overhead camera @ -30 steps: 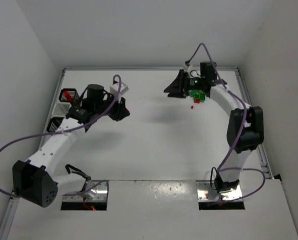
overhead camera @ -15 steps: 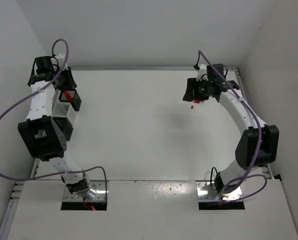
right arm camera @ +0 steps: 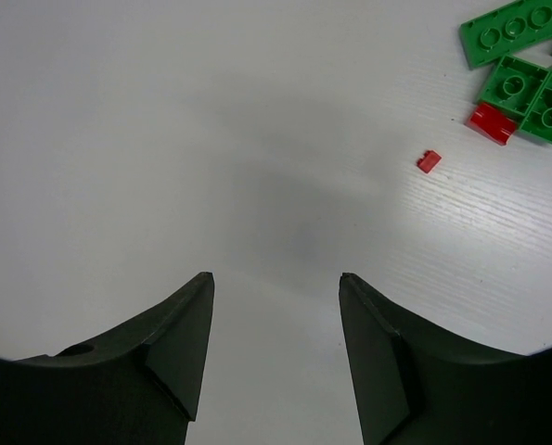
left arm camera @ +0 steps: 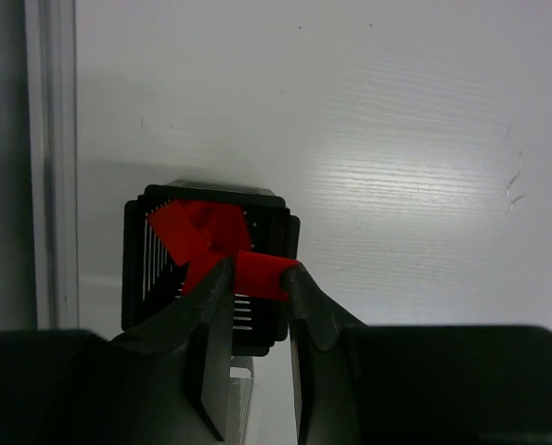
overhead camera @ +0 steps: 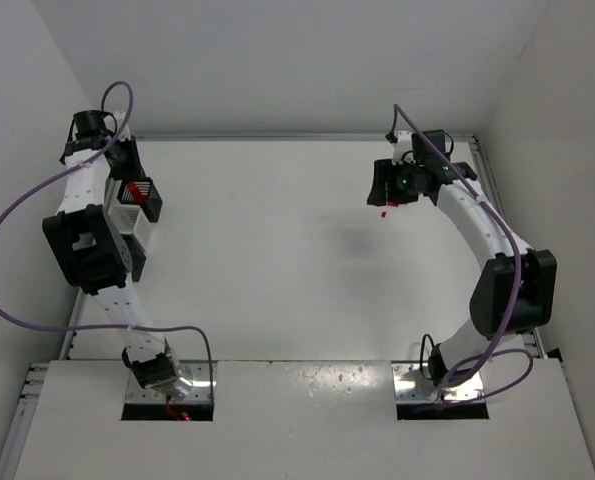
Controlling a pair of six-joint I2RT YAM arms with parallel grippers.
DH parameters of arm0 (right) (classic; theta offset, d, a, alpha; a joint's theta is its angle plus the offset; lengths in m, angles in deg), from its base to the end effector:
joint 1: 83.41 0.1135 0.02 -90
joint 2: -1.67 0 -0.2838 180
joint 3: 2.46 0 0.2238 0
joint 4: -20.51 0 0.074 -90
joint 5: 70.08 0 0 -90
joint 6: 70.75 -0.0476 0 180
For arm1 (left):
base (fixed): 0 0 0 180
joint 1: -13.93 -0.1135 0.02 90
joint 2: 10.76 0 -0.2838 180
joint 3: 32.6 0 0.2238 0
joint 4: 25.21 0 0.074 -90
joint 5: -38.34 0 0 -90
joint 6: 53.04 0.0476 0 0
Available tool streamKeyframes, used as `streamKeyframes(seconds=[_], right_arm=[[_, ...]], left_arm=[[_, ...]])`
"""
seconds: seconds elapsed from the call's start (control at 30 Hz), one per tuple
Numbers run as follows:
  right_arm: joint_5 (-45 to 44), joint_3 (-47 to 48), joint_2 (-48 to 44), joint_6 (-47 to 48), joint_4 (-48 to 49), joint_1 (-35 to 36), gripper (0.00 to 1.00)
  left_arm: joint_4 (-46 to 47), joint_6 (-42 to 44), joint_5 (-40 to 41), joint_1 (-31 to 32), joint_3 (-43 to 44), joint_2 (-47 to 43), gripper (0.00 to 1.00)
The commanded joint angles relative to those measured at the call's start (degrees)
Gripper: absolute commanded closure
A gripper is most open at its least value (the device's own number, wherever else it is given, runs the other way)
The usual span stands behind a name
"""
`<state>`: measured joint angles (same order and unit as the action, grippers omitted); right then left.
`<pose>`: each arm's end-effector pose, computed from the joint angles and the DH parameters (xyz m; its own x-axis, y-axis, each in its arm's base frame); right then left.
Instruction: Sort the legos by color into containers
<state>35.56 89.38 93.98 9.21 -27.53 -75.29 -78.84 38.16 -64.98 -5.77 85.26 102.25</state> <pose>0.3295 0.0600 0.3055 -0.7847 0.0576 -0.6171 -0.1788 0.9323 0.3143 0.4116 0.1357 0.3031 -0.7119 -0.2332 -0.6624 -0.1702 0.9724 -0.1595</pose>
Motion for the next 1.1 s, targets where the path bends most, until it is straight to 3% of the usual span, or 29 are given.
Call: streamKeyframes(seconds=[0.0, 0.3, 0.4, 0.53, 0.67, 0.9, 1.07], right_arm=[[0.4, 0.1, -1.7, 0.9, 0.6, 0.2, 0.43], [0.4, 0.6, -0.6, 0.9, 0.6, 0.2, 0.43], [0.4, 0.6, -0.6, 0.9, 0.6, 0.2, 0.43], [0.4, 0.6, -0.6, 0.9, 0.6, 0.2, 0.43], [0.4, 0.6, -0.6, 1.4, 0.6, 0.2, 0.43], [0.4, -0.5, -0.6, 1.4, 0.6, 0.2, 0.42], [-2.1, -3.1, -1.2, 4.1, 1.2, -0.3, 0.47]], left_arm=[[0.6, -0.7, 3.1, -0.8, 3.1, 1.2, 0.90], [-1.0, 0.0, 4.6, -1.8, 2.4, 3.1, 0.86], [-1.0, 0.0, 4.6, -1.8, 1.9, 3.1, 0.80], [-1.0, 0.0, 4.6, -2.4, 1.8, 3.1, 0.58], [-1.0, 0.0, 4.6, -2.4, 1.8, 3.1, 0.49], [-1.0, 0.6, 4.0, -2.4, 1.8, 1.9, 0.46], [0.2, 1.1, -2.5, -2.9, -1.1, -4.5, 0.46]])
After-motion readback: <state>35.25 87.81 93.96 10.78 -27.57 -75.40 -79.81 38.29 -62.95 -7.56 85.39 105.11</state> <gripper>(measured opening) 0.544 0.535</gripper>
